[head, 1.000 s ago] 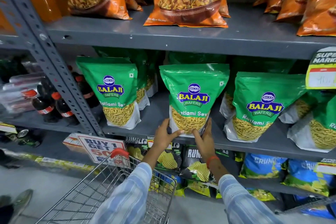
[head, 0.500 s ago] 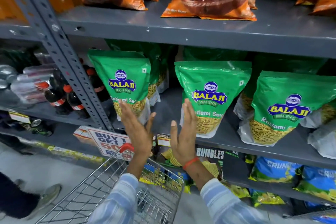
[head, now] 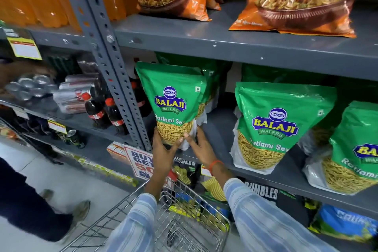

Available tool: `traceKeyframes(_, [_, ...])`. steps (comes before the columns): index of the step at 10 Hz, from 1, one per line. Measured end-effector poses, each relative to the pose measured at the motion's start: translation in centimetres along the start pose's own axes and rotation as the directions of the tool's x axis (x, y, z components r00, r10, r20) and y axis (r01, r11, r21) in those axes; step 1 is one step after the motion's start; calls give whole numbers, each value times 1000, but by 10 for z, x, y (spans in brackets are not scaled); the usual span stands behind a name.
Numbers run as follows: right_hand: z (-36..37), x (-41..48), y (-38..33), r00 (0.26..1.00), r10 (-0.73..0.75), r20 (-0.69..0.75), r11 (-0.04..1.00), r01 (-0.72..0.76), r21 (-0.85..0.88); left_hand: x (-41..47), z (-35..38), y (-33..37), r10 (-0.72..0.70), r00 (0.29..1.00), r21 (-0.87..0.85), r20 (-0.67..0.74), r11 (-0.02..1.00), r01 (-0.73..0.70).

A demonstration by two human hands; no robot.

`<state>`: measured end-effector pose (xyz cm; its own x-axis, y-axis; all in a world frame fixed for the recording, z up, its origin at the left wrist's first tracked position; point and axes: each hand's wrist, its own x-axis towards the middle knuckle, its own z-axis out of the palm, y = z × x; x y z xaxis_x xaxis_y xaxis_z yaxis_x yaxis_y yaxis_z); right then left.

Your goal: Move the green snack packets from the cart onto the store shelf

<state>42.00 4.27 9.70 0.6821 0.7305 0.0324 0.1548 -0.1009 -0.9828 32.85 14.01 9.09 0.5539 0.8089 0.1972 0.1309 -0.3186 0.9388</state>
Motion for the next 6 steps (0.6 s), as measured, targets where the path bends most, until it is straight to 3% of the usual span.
traceKeyframes(3, [-4,-1,0,996,86,10,994,-85,-62,-5,0,4,-94,994,89,54,992,89])
traceKeyframes(4, [-11,-10,-13,991,39,-128,982,-62,-180,-13,5,18,-36,999,270,10,962,32])
traceKeyframes(5, [-29,-42,-57,908,-249,-336,947,156,-280,-35,11,57,278,958,435,-73,873,-221])
traceKeyframes(6, [-58,-81,-117,814,-378,-441,919,387,-74,-52,27,116,579,803,435,-142,765,-475])
